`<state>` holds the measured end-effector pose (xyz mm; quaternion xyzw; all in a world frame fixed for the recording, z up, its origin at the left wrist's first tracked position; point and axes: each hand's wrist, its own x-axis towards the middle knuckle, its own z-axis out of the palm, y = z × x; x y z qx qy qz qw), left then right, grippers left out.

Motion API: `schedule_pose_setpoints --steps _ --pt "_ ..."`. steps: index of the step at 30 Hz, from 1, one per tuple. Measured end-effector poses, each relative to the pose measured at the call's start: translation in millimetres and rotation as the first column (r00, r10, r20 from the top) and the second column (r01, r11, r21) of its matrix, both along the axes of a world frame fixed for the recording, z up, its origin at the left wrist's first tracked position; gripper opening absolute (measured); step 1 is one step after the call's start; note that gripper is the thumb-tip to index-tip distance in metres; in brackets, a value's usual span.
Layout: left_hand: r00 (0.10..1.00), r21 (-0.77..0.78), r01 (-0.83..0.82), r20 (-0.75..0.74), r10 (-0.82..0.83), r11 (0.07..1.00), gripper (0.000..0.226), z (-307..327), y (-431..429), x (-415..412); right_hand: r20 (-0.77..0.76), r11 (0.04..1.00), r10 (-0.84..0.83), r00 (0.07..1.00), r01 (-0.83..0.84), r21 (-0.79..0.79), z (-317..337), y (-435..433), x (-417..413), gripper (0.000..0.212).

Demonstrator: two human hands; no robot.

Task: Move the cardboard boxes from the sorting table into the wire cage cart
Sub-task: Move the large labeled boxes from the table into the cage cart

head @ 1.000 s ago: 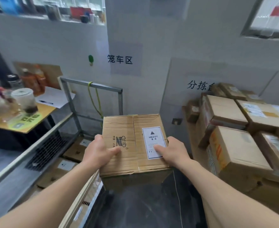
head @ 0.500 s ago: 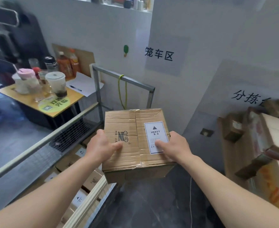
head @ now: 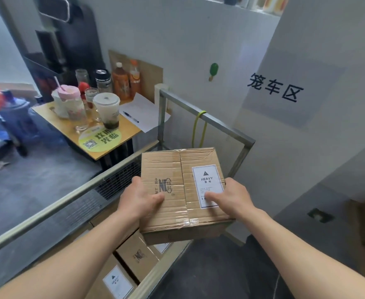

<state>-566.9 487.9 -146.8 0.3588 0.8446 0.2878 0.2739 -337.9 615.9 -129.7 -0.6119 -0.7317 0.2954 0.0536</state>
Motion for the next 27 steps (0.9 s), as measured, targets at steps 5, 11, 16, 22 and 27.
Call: schedule_pose_setpoints --steps 5,11,16,22,27 --pt "0.993 -0.041 -0.12 0.02 0.121 0.992 0.062 -21.7 20.1 -25.9 -0.007 0.992 0.112 0.994 -0.113 -0.058 -27.0 48.1 -44.2 0.046" --pt "0.938 -0.105 -0.34 0.035 0.345 0.935 0.057 -57.1 44.9 -29.4 0.009 0.945 0.311 0.95 -0.309 -0.11 -70.7 111.1 -89.6 0.049" --pt "0.878 -0.142 -0.464 0.061 0.475 0.875 0.059 -95.9 73.9 -18.5 0.023 0.899 0.424 0.905 -0.418 -0.133 -109.2 162.6 -109.6 0.055" --pt "0.828 -0.218 -0.497 0.169 0.534 0.84 0.056 -174.1 103.2 -8.5 0.082 0.874 0.467 0.881 -0.445 -0.194 -174.7 201.4 -121.3 0.053" --pt "0.821 -0.293 -0.458 0.223 0.526 0.839 0.051 -251.5 125.7 3.4 0.159 0.873 0.465 0.871 -0.422 -0.243 -248.7 220.4 -116.0 0.06"
